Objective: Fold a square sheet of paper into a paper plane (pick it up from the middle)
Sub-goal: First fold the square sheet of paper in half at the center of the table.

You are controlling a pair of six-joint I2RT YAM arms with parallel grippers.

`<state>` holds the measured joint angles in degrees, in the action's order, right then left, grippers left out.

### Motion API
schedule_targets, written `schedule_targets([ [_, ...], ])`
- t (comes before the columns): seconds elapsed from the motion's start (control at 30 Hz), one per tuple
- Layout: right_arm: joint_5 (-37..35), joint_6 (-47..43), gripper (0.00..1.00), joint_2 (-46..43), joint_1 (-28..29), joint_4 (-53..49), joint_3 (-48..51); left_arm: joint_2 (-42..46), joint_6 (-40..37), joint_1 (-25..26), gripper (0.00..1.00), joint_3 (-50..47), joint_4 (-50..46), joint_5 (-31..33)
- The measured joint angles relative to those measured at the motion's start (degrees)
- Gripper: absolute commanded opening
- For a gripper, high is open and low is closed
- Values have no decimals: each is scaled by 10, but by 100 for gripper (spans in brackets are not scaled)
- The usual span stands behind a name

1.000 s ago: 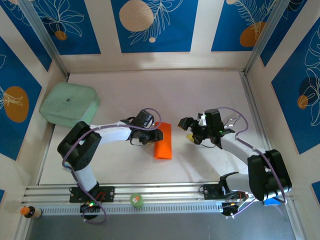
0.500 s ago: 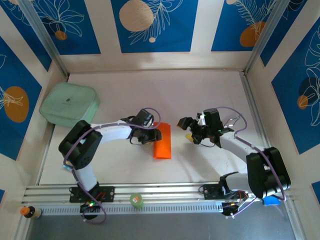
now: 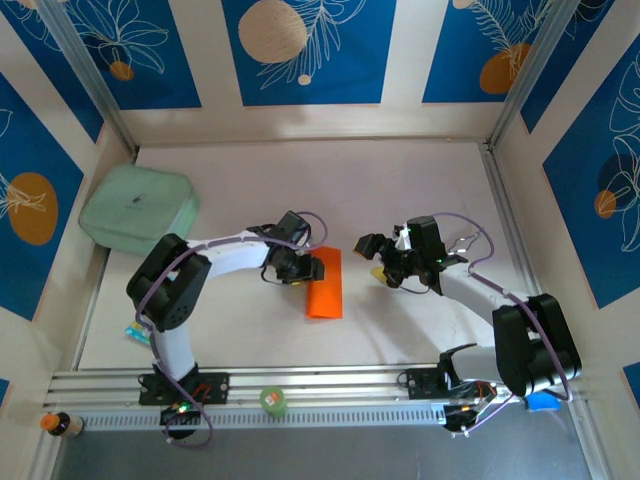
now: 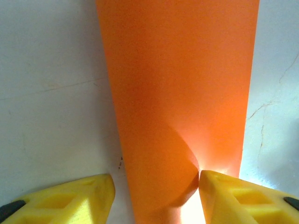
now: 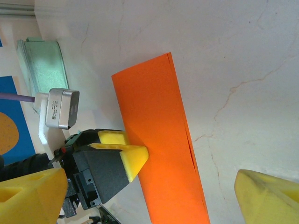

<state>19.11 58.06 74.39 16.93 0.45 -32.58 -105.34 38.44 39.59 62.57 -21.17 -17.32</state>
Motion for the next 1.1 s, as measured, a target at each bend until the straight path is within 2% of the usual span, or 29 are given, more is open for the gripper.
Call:
schedule_targets([
  [0.47, 0, 0, 92, 9, 0, -1, -1, -26, -9, 7, 56, 47, -60, 20],
  [1.1, 0, 0, 92, 13, 0, 0, -1, -37, 2, 12, 57, 62, -77, 37],
])
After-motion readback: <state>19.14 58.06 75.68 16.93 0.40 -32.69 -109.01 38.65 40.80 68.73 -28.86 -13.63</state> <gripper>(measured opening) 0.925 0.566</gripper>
